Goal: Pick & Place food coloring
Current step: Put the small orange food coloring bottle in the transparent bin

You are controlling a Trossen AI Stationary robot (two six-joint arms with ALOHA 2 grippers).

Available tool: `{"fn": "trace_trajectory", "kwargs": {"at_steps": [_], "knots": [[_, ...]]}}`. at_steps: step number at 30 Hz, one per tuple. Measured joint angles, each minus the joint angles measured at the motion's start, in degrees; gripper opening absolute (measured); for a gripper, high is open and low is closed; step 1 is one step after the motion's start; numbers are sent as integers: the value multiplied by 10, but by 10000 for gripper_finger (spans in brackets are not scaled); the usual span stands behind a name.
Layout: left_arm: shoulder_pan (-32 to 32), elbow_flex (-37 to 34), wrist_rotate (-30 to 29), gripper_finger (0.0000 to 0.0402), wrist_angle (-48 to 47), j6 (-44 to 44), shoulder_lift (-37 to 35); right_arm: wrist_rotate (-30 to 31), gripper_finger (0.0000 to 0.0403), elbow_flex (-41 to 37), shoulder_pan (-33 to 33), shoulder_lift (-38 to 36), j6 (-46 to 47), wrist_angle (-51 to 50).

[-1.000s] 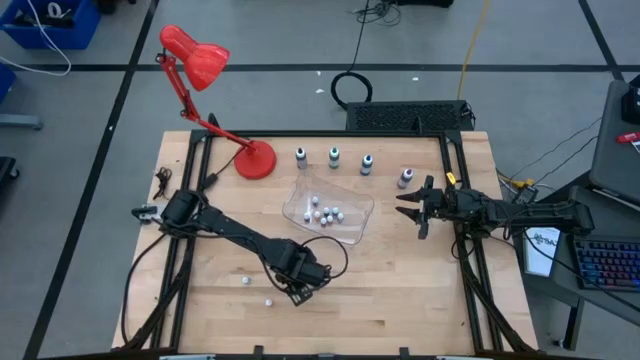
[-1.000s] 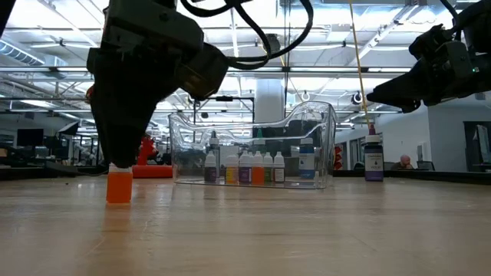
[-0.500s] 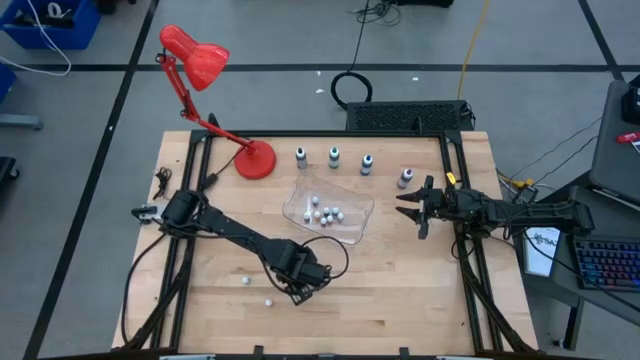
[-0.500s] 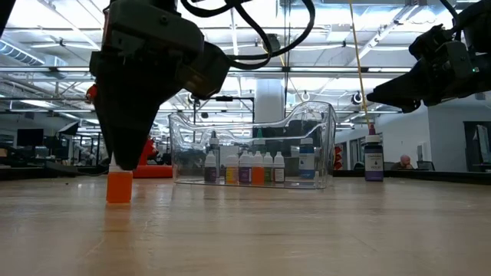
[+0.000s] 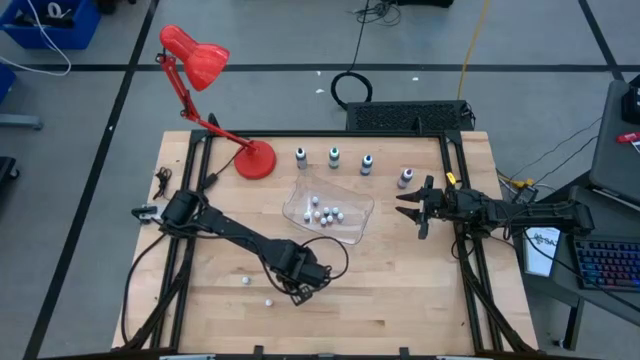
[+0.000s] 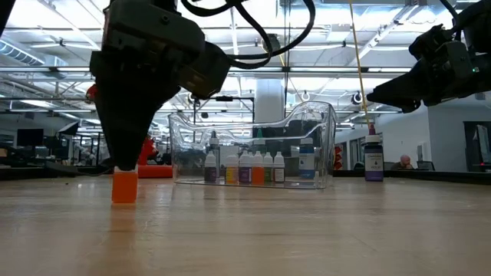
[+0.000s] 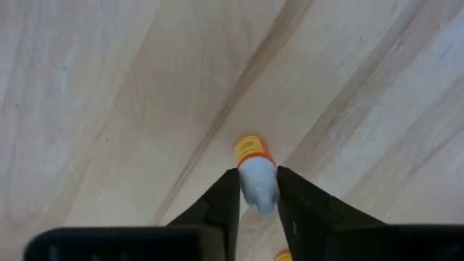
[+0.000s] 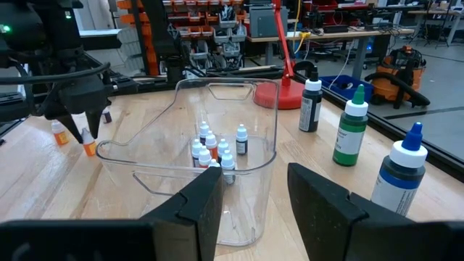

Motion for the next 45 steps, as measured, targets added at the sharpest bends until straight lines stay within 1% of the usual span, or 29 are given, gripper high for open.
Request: {"fn": "trace_trajectory", "kwargs": {"at_steps": [3,5,7,14,18,20,22,30,34,38,40,42,45], "knots": [[0,0,-1,71,0,0,0,0,144,0,0,0,0,0],[0,0,-1,72,0,-1,0,0,144,0,0,0,0,0],[0,0,-1,84,0,-4,0,0,144,0,0,0,0,0],[0,0,-12,154,0,-4,0,0,144,0,0,0,0,0],[0,0,-12,166,0,4,0,0,144,0,0,0,0,0],[0,0,-12,161,0,7,0,0,144,0,0,0,0,0],[0,0,-12,148,1,9,0,0,144,0,0,0,0,0],[0,0,-16,58,10,39,-1,0,144,0,0,0,0,0],[4,0,-17,56,23,88,-1,0,144,0,0,0,0,0],[14,7,-23,56,15,109,-7,0,144,0,0,0,0,0],[20,29,-29,56,1,127,-13,0,144,0,0,0,0,0],[25,64,-58,56,-37,155,-21,0,144,0,0,0,0,0],[38,137,-102,56,-112,194,-31,0,144,0,0,0,0,0]]}}
